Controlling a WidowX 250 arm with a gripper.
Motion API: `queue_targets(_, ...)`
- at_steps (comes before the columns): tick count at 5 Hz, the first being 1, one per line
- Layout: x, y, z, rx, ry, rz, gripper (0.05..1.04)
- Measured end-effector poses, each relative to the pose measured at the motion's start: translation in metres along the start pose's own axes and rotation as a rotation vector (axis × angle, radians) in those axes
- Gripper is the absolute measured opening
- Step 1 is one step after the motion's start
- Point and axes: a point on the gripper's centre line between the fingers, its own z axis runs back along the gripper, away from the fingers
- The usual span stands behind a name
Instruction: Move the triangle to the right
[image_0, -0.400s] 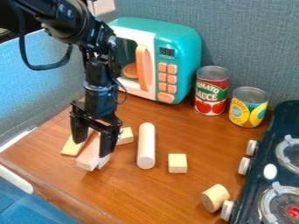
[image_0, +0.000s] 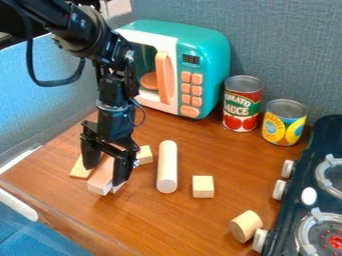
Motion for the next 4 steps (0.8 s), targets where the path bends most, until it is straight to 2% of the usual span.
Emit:
queue_targets(1,0.0024,0.0010,0.0020,0.003,-0.009,-0.002,1.000)
queue_targets(2,0.0027,0.0030,-0.0042,-0.006,0.011,0.001,0.954)
queue_targets(3,0.0045,0.0057,-0.0027,-0.008,0.003,0.026,0.665)
queue_targets(4,0.0061,0.0064,-0.0032,-0.007,0.005,0.026,0.506)
